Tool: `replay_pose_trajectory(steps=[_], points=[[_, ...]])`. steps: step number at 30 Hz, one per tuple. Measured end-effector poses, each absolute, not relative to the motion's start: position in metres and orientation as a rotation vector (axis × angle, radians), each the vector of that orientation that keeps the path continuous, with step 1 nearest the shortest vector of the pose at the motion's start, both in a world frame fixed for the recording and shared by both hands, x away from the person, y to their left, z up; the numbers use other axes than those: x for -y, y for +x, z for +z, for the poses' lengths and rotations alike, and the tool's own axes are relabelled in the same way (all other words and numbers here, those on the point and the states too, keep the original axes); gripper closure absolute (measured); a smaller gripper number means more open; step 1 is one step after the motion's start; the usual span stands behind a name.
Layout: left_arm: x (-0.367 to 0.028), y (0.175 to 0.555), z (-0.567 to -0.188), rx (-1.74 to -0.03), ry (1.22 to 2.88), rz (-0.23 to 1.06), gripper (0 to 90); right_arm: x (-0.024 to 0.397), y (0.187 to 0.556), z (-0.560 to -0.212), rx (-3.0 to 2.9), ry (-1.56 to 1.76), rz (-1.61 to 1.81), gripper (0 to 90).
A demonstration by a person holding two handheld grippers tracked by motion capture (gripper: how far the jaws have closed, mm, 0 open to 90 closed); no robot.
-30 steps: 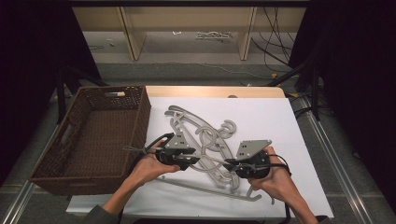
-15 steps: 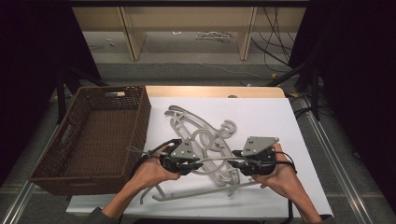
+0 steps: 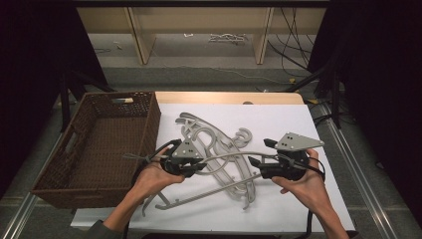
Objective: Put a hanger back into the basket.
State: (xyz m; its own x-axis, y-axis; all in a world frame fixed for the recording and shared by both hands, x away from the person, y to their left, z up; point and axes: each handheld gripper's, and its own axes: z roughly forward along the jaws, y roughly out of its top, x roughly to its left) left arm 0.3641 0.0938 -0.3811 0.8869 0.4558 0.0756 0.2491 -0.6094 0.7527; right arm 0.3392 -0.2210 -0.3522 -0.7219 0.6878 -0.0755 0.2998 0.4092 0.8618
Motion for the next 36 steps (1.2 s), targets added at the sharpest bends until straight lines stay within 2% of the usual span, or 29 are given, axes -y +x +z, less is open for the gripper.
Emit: replay_pose_trajectory(steps=[18,36], points=[[-0.127,0.381,-0.360,-0.634,2.144,0.397,81.7,0.212,0.322,-0.377,-2.111,0.901,1.390,21.8],[-0.124,0.385,-0.293,-0.599,2.079,0.398,81.7,0.222,0.310,-0.396,-2.045,0.923,1.441,20.9]])
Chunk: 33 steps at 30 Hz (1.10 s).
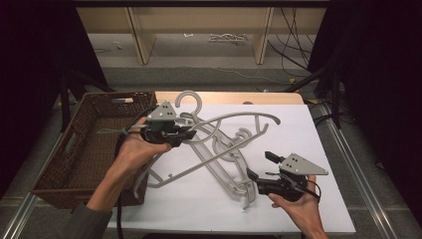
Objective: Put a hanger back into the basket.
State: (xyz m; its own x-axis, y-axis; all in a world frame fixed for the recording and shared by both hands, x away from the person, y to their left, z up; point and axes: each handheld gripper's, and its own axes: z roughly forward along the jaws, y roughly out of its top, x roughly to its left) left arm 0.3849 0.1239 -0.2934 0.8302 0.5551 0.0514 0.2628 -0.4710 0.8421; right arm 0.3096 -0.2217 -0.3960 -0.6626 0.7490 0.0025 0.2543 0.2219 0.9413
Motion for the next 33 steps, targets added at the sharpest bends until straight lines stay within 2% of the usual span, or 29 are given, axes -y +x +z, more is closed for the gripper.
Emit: replay_pose_trajectory(steps=[12,22,33], points=[[-0.184,0.403,-0.268,-0.741,2.040,0.529,81.8,0.226,0.306,-0.401,-2.040,0.929,1.444,20.6],[-0.248,0.419,-0.277,-0.903,1.975,0.637,81.8,0.228,0.305,-0.403,-2.068,0.962,1.429,20.1],[-0.296,0.421,-0.290,-1.051,1.890,0.698,81.7,0.229,0.307,-0.405,-2.046,0.953,1.433,19.9]])
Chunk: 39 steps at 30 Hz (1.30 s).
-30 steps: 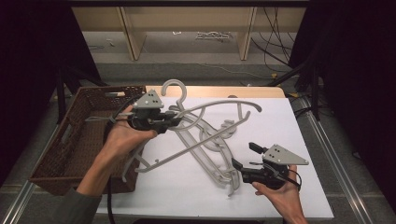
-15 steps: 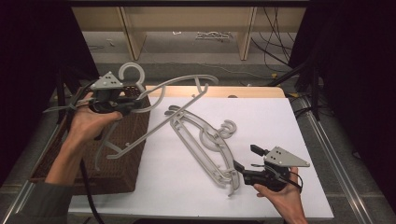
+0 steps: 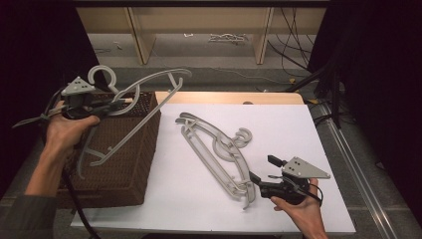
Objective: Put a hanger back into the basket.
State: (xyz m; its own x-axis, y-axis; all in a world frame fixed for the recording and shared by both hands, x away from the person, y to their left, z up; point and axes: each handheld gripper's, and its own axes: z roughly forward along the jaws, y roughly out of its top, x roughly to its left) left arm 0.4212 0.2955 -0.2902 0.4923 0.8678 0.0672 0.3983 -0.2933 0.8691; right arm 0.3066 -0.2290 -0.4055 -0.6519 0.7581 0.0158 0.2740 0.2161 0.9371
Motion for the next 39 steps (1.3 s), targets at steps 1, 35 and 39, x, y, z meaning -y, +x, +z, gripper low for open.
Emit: replay_pose_trajectory(steps=[1,35,39], points=[[-0.301,0.421,-0.291,-1.065,1.892,0.712,81.7,0.229,0.307,-0.406,-2.046,0.954,1.432,19.9],[-0.384,0.416,-0.344,-1.201,1.905,0.842,81.7,0.227,0.308,-0.409,-2.068,0.960,1.419,19.9],[-0.386,0.416,-0.346,-1.205,1.908,0.857,81.7,0.228,0.307,-0.409,-2.078,0.961,1.414,19.9]])
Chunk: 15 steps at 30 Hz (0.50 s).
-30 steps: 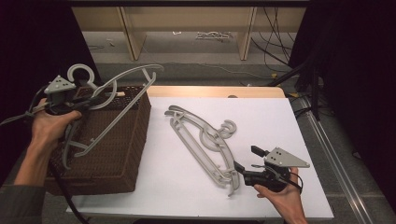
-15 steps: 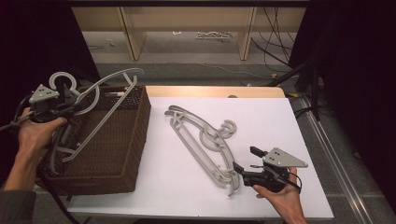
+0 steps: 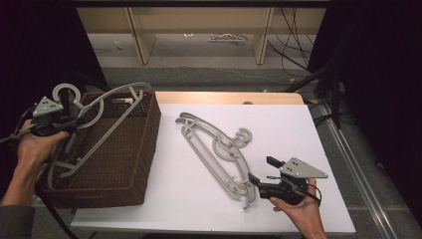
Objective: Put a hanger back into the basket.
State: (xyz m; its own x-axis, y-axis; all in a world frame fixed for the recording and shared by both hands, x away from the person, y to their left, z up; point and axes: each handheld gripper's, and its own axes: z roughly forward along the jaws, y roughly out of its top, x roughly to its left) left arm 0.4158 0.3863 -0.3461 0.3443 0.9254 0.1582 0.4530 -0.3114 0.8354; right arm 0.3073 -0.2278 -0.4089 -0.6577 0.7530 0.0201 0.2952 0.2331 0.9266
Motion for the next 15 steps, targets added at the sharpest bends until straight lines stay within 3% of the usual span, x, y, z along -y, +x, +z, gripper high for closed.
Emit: replay_pose_trajectory(steps=[15], points=[[-0.394,0.419,-0.367,-1.192,2.031,0.851,81.6,0.227,0.308,-0.411,-2.093,0.976,1.437,19.9]])
